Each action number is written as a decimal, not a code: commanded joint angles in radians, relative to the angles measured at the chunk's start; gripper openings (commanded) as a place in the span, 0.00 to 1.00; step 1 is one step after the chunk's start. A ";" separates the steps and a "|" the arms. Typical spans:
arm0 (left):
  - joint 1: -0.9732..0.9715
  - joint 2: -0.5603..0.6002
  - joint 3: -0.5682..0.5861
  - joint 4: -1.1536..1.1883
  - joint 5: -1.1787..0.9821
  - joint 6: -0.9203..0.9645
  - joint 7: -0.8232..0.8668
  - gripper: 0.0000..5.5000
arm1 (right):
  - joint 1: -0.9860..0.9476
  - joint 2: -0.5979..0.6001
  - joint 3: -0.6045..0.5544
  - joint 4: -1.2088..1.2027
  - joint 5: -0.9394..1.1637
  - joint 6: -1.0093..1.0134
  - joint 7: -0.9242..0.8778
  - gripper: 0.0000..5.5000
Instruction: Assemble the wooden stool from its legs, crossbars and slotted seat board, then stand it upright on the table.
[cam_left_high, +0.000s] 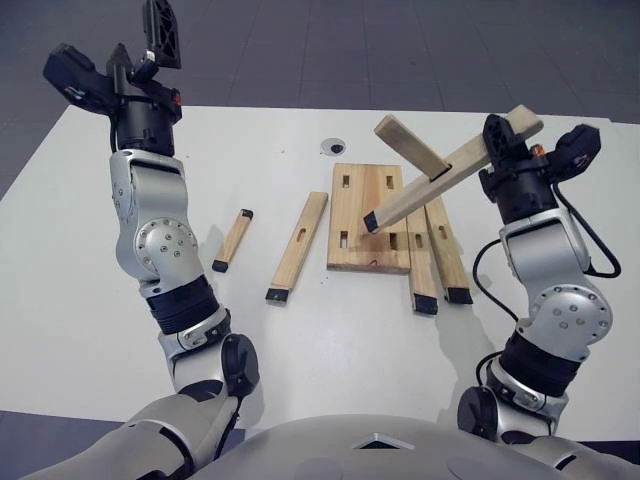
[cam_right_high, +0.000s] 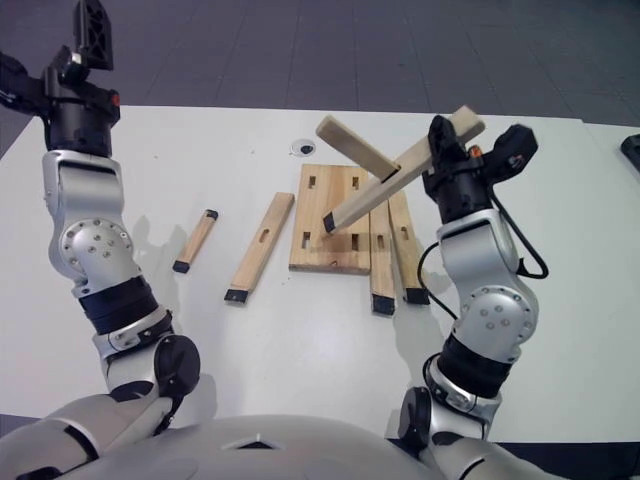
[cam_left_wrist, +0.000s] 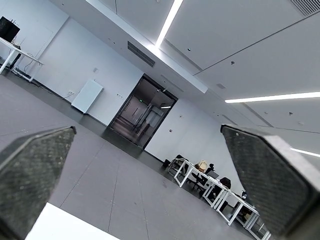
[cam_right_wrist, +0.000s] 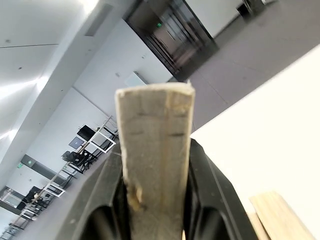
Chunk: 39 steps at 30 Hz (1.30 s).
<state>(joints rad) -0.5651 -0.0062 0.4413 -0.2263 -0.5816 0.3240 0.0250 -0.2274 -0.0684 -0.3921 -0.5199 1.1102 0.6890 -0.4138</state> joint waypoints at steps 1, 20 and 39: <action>0.004 0.040 -0.002 0.012 0.007 -0.002 0.024 0.98 | 0.038 -0.001 -0.009 -0.022 0.021 -0.025 -0.020 0.18; 0.024 0.055 -0.057 0.030 0.010 -0.045 0.050 0.98 | 0.046 -0.145 -0.026 0.112 -0.070 -0.063 0.072 0.18; 0.005 0.048 -0.092 0.010 0.010 -0.055 0.081 0.98 | 0.074 -0.154 0.190 0.154 -0.466 -0.188 0.175 0.18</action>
<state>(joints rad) -0.5488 0.0488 0.3591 -0.1970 -0.5799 0.2800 0.0885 -0.1881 -0.1952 -0.2506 -0.4119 0.7452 0.4709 -0.2456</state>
